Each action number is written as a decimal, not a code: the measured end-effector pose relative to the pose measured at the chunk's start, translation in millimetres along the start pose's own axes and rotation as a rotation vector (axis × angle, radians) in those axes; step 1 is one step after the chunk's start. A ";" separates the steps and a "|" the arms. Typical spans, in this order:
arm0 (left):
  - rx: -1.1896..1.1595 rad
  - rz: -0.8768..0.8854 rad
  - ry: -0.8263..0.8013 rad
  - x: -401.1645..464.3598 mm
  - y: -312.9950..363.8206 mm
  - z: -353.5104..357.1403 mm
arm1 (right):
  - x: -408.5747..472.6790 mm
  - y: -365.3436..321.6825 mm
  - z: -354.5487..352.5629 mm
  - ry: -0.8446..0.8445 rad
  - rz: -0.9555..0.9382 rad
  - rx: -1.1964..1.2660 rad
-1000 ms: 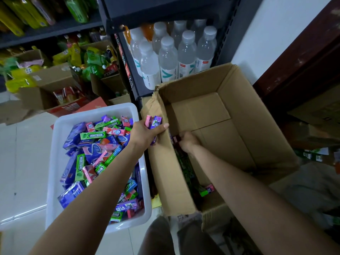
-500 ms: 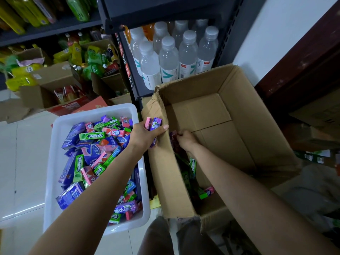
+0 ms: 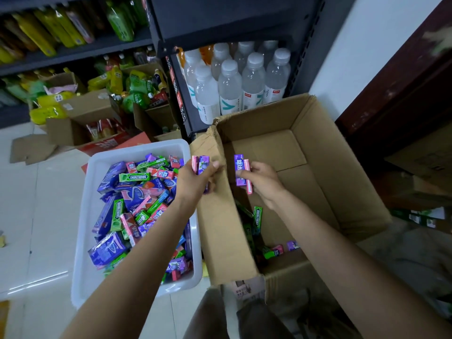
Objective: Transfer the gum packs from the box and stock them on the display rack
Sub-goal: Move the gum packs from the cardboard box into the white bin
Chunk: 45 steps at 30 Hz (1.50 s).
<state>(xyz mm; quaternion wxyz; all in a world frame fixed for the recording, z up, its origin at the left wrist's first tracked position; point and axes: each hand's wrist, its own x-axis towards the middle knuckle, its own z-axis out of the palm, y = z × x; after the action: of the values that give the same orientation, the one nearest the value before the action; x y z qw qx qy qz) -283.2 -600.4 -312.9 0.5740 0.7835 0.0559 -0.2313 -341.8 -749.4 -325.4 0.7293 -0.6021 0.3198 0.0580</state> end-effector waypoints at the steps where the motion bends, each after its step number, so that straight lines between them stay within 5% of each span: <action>1: -0.066 -0.005 0.014 -5.4 1.6 -2.4 | -8.8 -8.6 0.8 0.021 -0.058 -0.014; 8: -0.126 -0.047 -0.012 -20.8 -0.3 -65.2 | -36.5 -32.4 58.3 -0.021 -0.273 -0.157; 14: 0.495 0.124 0.031 14.0 -32.7 -166.7 | -25.4 -0.7 155.7 0.003 -0.241 -0.407; 22: 0.827 0.334 -0.185 59.5 -66.9 -215.3 | -10.9 25.9 231.7 0.234 -0.221 -0.834; 29: 0.822 0.436 -0.360 64.2 -95.1 -237.6 | -20.1 48.4 239.8 0.174 -0.245 -1.196; 34: 0.886 0.658 -0.373 68.8 -91.7 -248.1 | -23.2 52.3 241.5 0.182 -0.296 -1.243; 40: 0.856 0.364 -0.319 79.3 -91.7 -246.9 | 8.4 40.9 246.5 0.130 -0.197 -1.301; 45: 0.781 0.397 -0.285 73.3 -76.9 -231.1 | 10.6 38.6 251.9 0.166 -0.218 -1.209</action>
<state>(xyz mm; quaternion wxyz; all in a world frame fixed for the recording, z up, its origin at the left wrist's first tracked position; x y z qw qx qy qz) -176.4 -373.9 -357.3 0.2711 0.8970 -0.2661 -0.2259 -251.6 -511.7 -345.8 0.2336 -0.9404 0.2228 0.1069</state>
